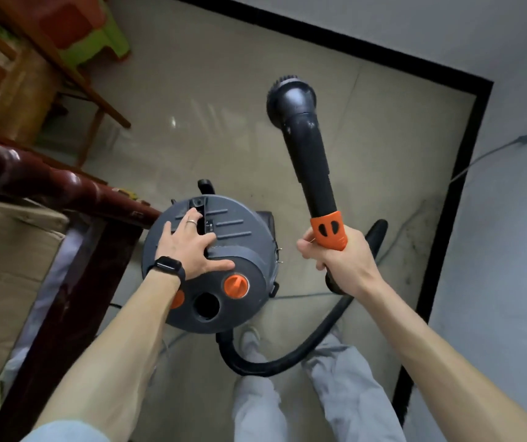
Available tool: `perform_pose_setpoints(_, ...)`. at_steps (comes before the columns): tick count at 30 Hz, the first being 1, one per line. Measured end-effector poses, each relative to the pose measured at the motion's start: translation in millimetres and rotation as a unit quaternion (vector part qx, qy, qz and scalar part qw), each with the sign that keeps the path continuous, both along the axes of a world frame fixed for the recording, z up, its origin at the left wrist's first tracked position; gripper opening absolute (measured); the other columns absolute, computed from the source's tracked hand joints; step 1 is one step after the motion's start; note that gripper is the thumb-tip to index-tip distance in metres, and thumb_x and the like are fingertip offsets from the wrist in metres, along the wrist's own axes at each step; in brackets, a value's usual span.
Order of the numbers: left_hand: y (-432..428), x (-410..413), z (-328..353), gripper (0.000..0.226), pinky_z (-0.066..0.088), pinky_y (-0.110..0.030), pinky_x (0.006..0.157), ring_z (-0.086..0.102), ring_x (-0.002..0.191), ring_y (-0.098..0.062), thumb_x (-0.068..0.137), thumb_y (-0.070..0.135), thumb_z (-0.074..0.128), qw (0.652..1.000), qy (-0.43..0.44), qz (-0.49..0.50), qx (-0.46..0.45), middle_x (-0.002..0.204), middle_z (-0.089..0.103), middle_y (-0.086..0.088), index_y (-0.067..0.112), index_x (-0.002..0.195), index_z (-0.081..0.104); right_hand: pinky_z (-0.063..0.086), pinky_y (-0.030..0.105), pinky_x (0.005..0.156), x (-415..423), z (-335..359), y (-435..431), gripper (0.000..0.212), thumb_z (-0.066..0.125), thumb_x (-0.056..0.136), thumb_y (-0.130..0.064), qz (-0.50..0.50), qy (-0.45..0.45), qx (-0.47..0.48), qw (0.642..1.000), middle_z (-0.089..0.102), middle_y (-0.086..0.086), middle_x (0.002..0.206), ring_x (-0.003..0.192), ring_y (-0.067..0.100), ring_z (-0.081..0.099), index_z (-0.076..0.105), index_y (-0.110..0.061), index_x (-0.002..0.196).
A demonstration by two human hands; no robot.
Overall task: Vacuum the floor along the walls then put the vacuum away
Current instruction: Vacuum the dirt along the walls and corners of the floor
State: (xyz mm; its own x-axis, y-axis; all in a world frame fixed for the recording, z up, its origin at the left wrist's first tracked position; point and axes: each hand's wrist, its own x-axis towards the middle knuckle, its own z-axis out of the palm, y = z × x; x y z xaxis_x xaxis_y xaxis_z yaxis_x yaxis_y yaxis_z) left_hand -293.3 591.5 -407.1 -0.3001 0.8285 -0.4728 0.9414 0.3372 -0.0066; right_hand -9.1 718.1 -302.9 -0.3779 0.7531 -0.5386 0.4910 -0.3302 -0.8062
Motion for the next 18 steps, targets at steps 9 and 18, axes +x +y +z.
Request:
perform_pose_setpoints(9,-10,14,41,0.095,0.001,-0.068,0.113,-0.002,0.150,-0.027,0.059,0.097,0.038,0.978,0.054,-0.063,-0.193,0.161,0.012,-0.008,0.039,0.133,0.050,0.043,0.027,0.056,39,103,-13,0.022,0.070,0.086,-0.015,-0.317,0.363,0.006,0.876,0.050,-0.002,0.060,0.050,0.014,0.048,0.063,-0.025,0.067)
perform_pose_setpoints(18,37,207,125,0.056,0.040,-0.037,0.100,0.048,0.130,-0.026,0.067,0.055,0.072,0.950,-0.249,-0.184,0.047,0.135,0.054,0.001,0.034,0.118,0.062,0.043,0.029,0.060,160,207,-31,0.019,0.069,0.083,-0.031,-0.378,0.390,-0.088,0.835,0.040,-0.006,0.056,0.043,0.013,0.039,0.058,-0.019,0.074)
